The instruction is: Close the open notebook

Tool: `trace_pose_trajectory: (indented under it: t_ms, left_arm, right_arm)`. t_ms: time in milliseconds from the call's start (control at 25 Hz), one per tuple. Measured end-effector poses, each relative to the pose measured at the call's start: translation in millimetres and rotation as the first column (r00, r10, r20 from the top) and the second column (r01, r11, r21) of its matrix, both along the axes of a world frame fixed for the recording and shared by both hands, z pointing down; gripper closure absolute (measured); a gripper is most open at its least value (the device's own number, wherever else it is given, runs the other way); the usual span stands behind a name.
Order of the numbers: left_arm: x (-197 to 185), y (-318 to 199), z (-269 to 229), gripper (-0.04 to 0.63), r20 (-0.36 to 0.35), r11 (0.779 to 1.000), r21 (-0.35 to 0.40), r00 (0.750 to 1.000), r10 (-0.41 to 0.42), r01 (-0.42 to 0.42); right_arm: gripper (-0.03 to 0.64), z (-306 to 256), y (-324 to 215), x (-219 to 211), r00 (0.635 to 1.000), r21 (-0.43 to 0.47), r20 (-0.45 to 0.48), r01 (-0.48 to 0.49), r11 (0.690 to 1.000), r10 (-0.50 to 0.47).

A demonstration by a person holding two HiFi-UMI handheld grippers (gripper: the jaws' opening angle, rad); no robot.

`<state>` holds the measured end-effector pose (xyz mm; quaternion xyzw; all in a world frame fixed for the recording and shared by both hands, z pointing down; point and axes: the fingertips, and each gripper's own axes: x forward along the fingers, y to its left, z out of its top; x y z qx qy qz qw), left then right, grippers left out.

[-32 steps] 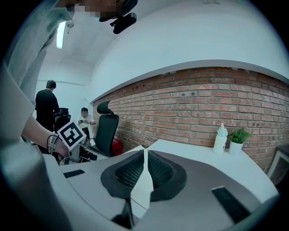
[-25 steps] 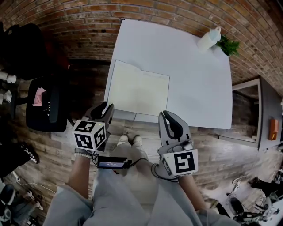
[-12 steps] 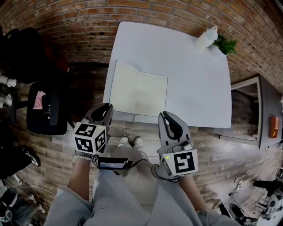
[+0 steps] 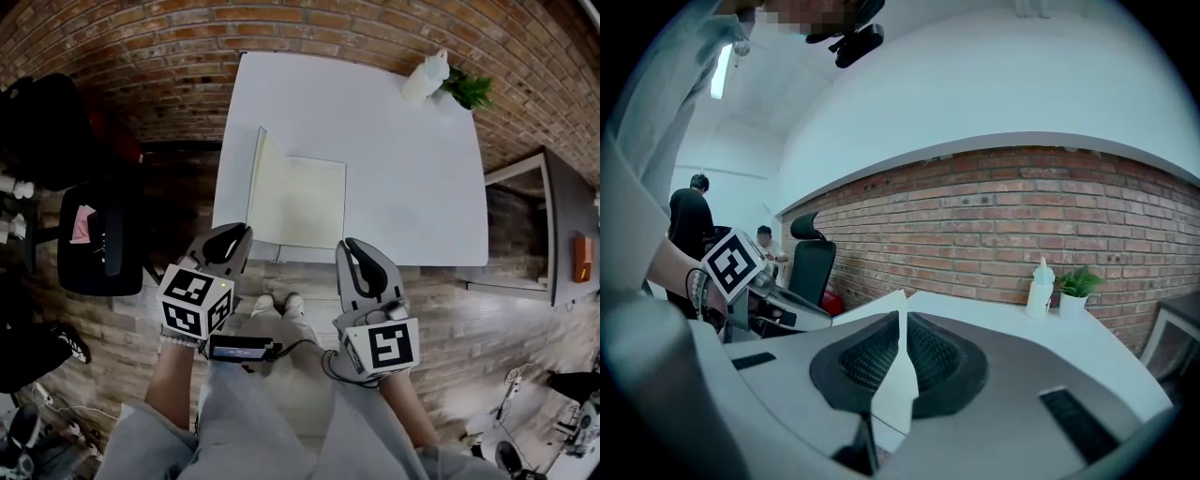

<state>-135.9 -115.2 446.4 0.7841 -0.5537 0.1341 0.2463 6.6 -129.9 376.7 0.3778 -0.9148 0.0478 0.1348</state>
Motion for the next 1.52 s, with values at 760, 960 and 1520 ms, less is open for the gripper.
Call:
trace_pose_trajectory:
  t_ms: [760,960,1520]
  left_arm:
    - [102,-25,-5,0.555,0.027,0.95,0.021,0.95,0.31,-0.311]
    - [128,-31,6,0.555,0.04,0.927,-0.004,0.926,0.375,-0.376]
    - [186,-44,55,0.555,0.1,0.851,-0.121,0.847,0.522,-0.511]
  right_arm:
    - [0.561,3,-5,52,0.993,-0.012,-0.01,-0.121,0.993,0.121]
    - [0.561,8,-6,69,0.988,-0.022,-0.013,-0.155,0.988,0.155]
    - [0.561,17,-8,112,0.97,-0.047,-0.027,-0.243,0.969,0.242]
